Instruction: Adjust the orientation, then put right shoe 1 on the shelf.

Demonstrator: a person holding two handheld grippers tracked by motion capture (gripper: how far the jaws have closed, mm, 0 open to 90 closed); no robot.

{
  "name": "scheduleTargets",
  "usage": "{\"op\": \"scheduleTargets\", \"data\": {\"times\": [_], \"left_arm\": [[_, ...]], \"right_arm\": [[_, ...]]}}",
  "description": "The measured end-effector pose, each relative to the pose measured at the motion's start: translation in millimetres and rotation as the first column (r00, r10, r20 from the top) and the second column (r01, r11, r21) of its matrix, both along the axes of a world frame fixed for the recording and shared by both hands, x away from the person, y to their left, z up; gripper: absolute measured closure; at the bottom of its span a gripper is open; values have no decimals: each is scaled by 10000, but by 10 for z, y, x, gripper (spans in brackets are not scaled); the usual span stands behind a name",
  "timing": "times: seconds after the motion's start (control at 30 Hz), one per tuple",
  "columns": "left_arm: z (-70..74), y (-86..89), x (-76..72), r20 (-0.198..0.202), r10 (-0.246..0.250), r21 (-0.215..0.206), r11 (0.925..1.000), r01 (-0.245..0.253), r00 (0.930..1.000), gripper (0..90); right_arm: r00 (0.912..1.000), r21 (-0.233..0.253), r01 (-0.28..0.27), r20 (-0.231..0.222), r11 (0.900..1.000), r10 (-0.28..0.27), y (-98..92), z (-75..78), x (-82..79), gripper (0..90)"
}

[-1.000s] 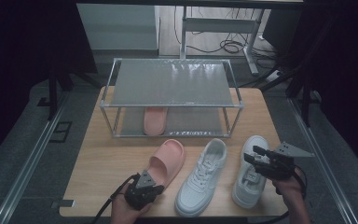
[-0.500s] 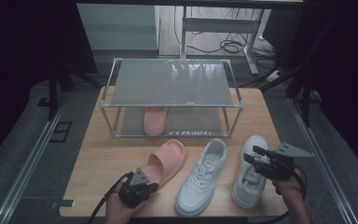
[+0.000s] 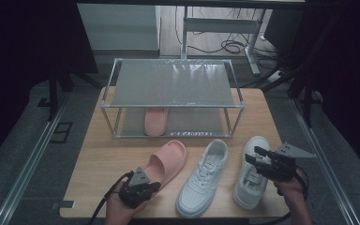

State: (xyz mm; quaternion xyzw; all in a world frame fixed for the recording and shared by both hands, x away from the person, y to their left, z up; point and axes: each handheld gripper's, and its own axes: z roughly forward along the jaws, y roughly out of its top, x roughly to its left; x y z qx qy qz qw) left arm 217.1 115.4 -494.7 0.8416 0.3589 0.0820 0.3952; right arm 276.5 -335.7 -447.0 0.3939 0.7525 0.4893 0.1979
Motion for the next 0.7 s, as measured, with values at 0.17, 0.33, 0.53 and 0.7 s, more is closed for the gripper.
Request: {"op": "scheduleTargets", "data": {"times": [0.17,0.33,0.53,0.7], "left_arm": [[54,-37,43,128,10,-112,9999,-9,9999,874],[42,-81,84,105,30,-45,10000,-30,9999,851],[16,-98,142,23,216,-76,9997,-215,9998,796],[-2,-114,211,-81,351,-114,9993,-351,9994,747]], "right_arm": [[10000,-12,-5,-29,10000,5,4,-6,3,453],[10000,-29,1,-26,10000,-2,-3,-5,3,453],[10000,-10,-2,-20,10000,2,0,-4,0,452],[10000,-15,9,12,10000,-9,-5,0,1,453]]}}
